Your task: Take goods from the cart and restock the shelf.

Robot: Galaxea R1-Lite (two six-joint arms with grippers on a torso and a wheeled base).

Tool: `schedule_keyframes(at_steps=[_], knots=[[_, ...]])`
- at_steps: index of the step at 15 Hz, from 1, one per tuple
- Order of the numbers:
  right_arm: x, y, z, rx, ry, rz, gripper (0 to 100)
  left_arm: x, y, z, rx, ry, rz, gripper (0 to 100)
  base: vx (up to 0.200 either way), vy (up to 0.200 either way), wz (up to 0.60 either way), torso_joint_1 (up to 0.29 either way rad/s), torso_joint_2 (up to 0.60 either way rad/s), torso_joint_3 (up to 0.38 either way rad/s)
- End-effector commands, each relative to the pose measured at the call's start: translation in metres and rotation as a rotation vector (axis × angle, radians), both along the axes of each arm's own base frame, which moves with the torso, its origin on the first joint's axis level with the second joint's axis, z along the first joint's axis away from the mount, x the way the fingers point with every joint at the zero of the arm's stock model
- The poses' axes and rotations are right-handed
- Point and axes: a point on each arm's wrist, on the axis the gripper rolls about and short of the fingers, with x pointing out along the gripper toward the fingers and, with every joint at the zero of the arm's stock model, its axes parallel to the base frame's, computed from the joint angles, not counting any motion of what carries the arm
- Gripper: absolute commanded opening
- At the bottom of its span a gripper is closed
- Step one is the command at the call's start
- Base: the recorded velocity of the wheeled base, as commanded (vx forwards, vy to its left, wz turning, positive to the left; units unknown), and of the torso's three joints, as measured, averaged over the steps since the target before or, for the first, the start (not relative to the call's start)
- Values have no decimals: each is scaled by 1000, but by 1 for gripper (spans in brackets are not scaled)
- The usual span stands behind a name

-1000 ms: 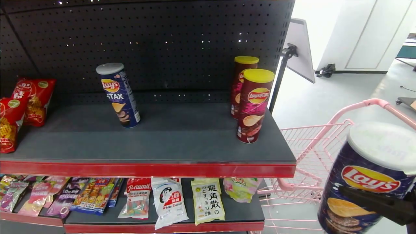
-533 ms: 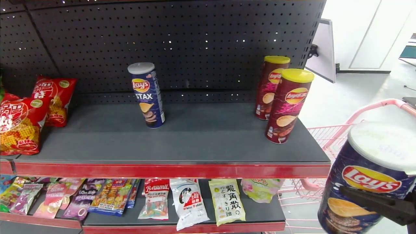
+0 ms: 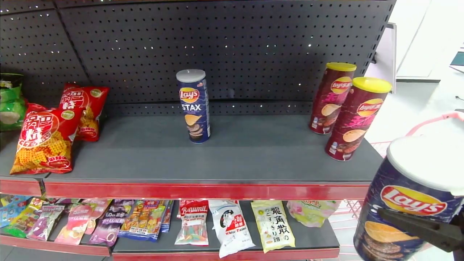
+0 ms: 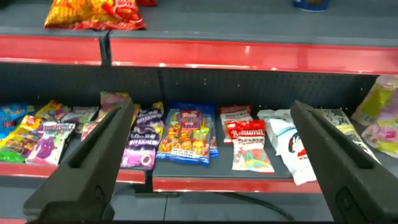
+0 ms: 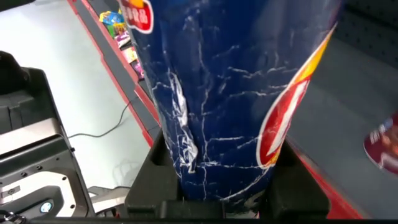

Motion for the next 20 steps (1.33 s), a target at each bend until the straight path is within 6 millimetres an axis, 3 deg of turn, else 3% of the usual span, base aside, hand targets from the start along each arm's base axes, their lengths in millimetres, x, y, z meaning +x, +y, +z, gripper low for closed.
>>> schedule_keyframes(at_steps=[1,12,20], knots=[[0,0,0,0,-2,1,0,0,0,0,-1,2,0,100,0,0,0,0,0,0],[-4,-1,-5,-2,7,0,0,0,0,0,-1,2,0,100,0,0,0,0,0,0],[-5,-2,-6,-1,5,-1,0,0,0,0,-1,2,0,100,0,200,0,2,5,2]])
